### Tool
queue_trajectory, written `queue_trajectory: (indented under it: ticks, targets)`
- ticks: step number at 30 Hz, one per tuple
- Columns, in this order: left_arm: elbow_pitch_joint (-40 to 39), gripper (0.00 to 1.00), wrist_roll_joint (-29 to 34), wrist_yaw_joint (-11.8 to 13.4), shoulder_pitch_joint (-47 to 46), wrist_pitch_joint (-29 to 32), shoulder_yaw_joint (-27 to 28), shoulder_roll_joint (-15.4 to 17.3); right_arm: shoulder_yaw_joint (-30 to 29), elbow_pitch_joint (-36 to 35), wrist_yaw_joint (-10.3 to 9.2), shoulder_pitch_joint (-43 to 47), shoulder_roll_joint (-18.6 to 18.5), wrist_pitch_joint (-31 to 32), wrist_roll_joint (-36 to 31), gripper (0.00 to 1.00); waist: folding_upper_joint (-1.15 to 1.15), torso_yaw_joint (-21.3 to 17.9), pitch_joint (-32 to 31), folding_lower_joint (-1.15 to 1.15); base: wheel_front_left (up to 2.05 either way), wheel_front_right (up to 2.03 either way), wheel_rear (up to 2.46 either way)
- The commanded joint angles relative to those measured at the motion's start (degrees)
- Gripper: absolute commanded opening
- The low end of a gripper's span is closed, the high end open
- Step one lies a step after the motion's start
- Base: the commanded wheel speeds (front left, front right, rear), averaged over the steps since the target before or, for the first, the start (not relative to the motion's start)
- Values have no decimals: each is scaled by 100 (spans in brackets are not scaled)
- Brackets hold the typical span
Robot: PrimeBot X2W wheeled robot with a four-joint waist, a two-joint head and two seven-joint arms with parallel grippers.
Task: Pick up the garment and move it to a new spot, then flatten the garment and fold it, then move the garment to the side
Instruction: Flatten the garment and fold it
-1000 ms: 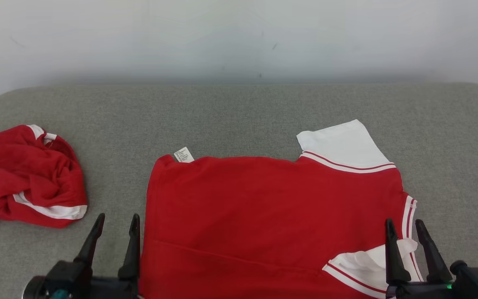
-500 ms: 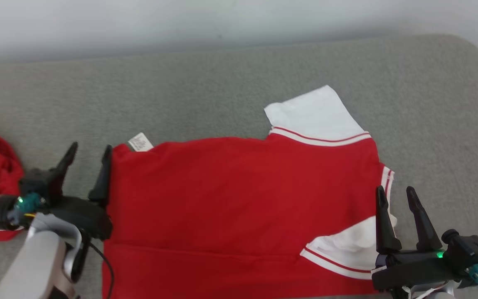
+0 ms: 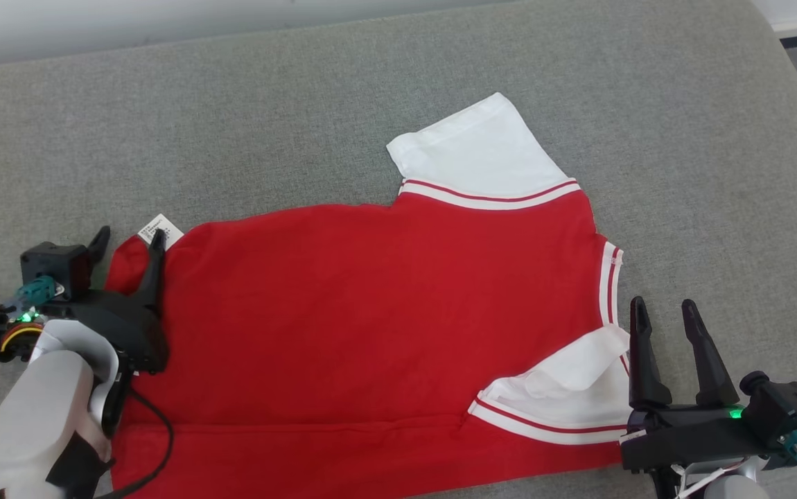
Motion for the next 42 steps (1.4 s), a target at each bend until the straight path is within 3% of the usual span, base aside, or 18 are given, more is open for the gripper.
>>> queue_trajectory:
  ticks: [1, 2, 3, 8, 15, 19, 25, 32, 42]
  targets:
    - [101, 82, -19, 11, 20, 3, -75, -70, -11, -13, -10, -40, 15, -18, -50, 100, -1, 32, -46, -1, 0, 0, 0]
    - [160, 27, -67, 11, 16, 6, -126, -104, -33, -17, -10, -21, 15, -18, -63, 100, -1, 58, -76, -1, 0, 0, 0]
    - [234, 0, -105, 11, -2, -13, -143, -111, -38, -18, -10, -11, 14, -18, -81, 100, -1, 81, -105, -1, 0, 0, 0]
    - [403, 0, -300, 11, -72, -128, -281, -168, 3, -43, -10, 9, -32, -19, -171, 100, -1, 228, -263, -1, 0, 0, 0]
    - [30, 0, -801, 12, -86, -293, -237, -308, 285, 313, -10, -567, -409, -18, -123, 100, -1, 474, -292, -1, 0, 0, 0]
    - [-194, 0, -834, 12, -184, -310, -373, -290, 500, 1052, -10, -1422, -724, 43, -99, 100, -1, 608, -172, -1, 0, 0, 0]
    - [-412, 0, -775, 12, -383, -313, -514, -305, 773, 2334, -10, -3056, -1031, 682, -172, 100, -1, 807, 124, -1, 0, 0, 0]
    - [-640, 0, -639, 12, -597, -316, -557, -399, 899, 3749, -10, -4499, -1107, 1088, -297, 100, -1, 1041, 443, -1, 0, 0, 0]
    - [-853, 0, -498, 12, -767, -317, -532, -549, 868, 5425, -10, -5555, -1130, 1273, -602, 100, -1, 1287, 728, -1, 0, 0, 0]
